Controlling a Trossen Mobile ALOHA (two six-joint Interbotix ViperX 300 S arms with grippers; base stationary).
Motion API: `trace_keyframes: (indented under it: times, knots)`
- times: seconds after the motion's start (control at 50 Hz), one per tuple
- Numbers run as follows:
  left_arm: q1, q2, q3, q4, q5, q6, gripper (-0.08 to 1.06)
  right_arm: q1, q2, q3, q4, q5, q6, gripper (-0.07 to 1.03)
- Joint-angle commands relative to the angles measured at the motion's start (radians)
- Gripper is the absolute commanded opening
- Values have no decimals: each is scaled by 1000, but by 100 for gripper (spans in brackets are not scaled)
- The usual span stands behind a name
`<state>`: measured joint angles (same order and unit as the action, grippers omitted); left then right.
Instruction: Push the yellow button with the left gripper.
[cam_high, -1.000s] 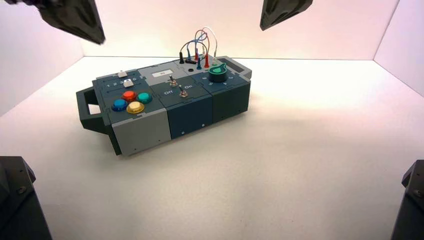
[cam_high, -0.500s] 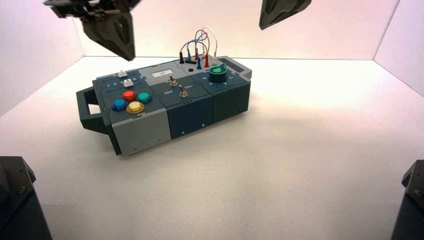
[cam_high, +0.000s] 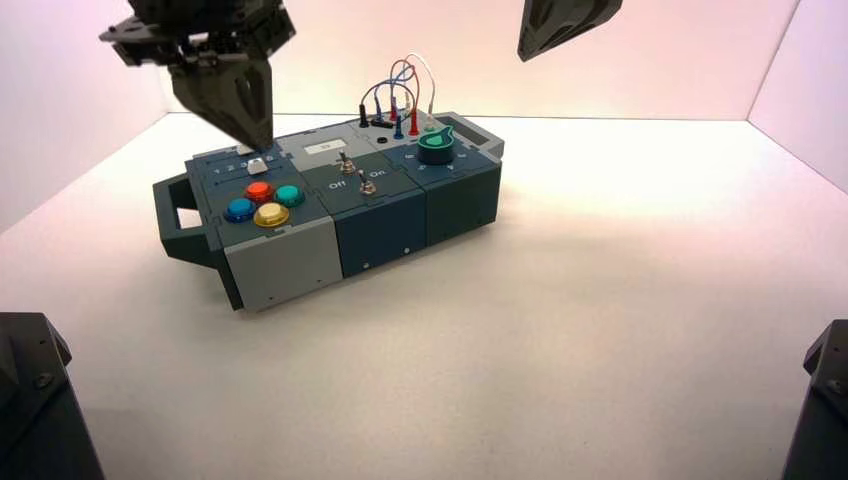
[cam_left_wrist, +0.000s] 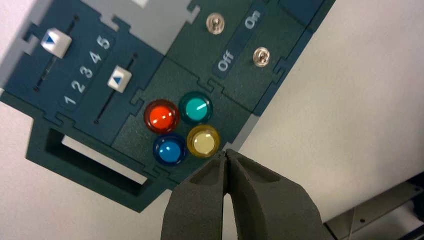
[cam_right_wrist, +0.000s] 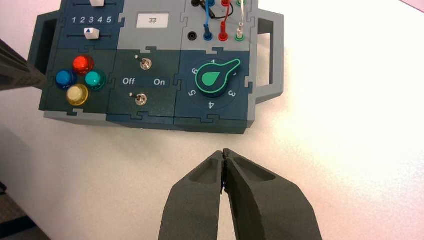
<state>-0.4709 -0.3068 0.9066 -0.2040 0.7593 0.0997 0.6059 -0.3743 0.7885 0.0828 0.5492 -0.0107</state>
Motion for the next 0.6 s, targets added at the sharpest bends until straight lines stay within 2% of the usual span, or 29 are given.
trace_keyframes:
  times: [0.02, 0.6]
  knots:
    - [-2, 15, -11, 2, 2, 6, -3, 5, -6, -29, 2, -3, 0, -2]
    - [-2, 115, -28, 9, -3, 18, -3, 3, -6, -29, 5, 0, 2, -2]
